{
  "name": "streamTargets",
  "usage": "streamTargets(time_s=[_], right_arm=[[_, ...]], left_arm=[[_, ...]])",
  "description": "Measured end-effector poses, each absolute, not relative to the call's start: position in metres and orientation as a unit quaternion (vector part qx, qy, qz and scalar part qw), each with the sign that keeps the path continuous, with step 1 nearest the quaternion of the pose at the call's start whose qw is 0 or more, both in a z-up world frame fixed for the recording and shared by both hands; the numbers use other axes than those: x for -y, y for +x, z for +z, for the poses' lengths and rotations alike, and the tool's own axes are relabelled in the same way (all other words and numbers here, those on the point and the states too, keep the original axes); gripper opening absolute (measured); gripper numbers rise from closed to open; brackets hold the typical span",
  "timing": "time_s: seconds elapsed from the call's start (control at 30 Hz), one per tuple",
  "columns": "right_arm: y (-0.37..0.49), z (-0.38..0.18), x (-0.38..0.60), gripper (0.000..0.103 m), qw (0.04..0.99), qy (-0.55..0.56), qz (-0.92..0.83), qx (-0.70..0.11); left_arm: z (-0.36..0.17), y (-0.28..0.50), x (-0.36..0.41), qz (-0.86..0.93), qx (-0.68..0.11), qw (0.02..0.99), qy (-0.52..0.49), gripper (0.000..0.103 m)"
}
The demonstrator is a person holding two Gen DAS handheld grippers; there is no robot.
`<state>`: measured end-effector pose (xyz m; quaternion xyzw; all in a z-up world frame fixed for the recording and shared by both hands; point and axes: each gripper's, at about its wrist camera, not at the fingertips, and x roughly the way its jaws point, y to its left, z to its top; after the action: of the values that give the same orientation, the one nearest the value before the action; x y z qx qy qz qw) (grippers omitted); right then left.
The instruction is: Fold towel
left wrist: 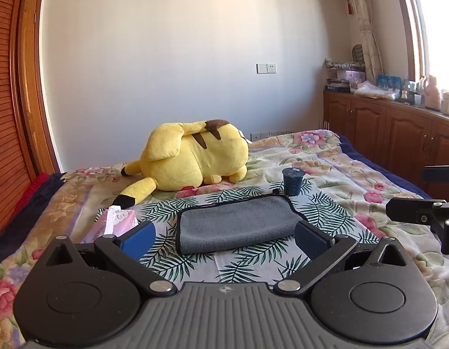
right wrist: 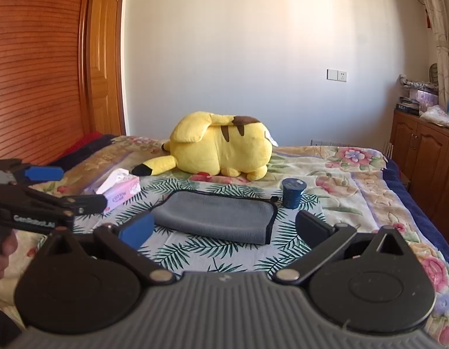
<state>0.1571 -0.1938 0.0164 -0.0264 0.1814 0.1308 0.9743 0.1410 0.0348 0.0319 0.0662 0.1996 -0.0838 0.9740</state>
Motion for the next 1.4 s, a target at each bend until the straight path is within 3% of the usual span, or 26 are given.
streamTargets(time_s=[0.57, 1.4], right_arm=[[0.109, 0.025, 0.208, 0.103, 0.98, -0.013, 0.124, -0.158], [0.069, -0.003, 0.203, 0.103, 0.976, -0.003, 0.136, -0.17]], left_arm=[[0.046, 0.075, -0.019, -0.076, -0.182, 0.978, 0.066, 0.087], [0.009, 0.029, -0.017, -0.044, -0.206, 0.976, 0.062, 0.087]])
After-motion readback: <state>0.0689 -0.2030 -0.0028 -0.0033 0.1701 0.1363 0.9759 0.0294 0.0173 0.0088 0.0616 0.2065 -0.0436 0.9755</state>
